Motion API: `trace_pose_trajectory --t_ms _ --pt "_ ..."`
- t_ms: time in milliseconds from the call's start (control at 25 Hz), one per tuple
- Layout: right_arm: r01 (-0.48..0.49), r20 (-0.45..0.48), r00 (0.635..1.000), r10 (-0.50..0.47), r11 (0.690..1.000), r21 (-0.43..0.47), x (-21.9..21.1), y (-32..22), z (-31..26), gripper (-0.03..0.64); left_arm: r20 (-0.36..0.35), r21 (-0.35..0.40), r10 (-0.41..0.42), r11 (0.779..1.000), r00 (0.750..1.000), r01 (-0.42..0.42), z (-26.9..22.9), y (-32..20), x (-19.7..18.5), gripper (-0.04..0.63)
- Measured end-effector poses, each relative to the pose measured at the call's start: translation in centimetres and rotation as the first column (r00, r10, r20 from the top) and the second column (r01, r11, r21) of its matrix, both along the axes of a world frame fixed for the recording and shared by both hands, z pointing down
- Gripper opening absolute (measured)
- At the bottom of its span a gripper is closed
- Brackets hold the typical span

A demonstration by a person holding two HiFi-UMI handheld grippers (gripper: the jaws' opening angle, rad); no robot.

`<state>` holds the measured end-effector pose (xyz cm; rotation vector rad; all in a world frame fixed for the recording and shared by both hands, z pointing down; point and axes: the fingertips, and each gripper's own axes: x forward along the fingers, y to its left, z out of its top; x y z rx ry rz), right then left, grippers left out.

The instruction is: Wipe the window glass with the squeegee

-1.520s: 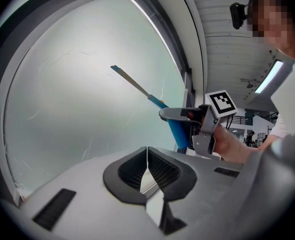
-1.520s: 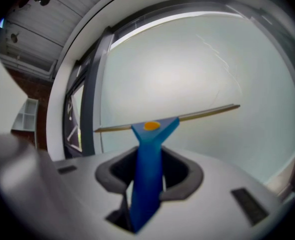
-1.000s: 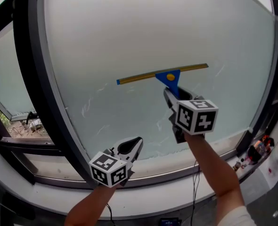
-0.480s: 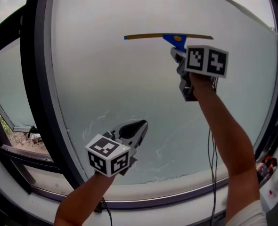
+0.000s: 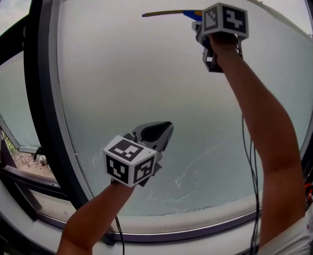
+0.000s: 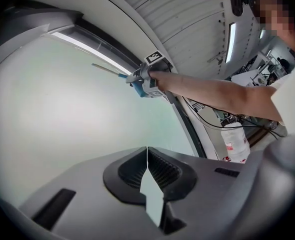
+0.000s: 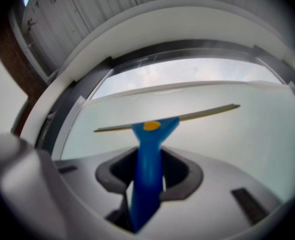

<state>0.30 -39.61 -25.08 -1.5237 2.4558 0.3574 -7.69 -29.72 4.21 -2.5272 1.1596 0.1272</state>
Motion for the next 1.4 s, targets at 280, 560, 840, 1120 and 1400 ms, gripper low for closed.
trace_pose_trajectory --t_ms 280,560,840,1120,1400 --pt "-0.007 0.033 0.999 0.005 0.998 0.065 -0.9 -0.6 -5.5 0.138 0.005 0.016 -0.001 1.0 1.0 0.001 -0.3 0.0 -0.3 0.029" --pt "-0.003 0.029 1.0 0.002 0.999 0.041 -1.6 -2.2 -5.9 0.138 0.0 0.032 -0.007 0.999 1.0 0.007 -0.6 0.0 -0.7 0.029" --pt "0.035 0.075 0.997 -0.033 0.999 -0.027 -2.4 -2.7 -3.5 0.138 -0.005 0.017 0.014 1.0 1.0 -0.014 -0.1 0.0 -0.4 0.029" --pt "0.009 0.063 0.998 -0.007 0.999 -0.036 -2.2 -3.0 -3.2 0.138 -0.002 0.009 0.034 0.999 0.999 -0.034 -0.3 0.0 -0.1 0.028" --pt "-0.002 0.058 0.998 0.007 0.997 -0.075 -1.6 -3.2 -1.8 0.138 -0.004 0.009 0.036 0.999 0.999 -0.036 -0.4 0.6 0.0 0.029"
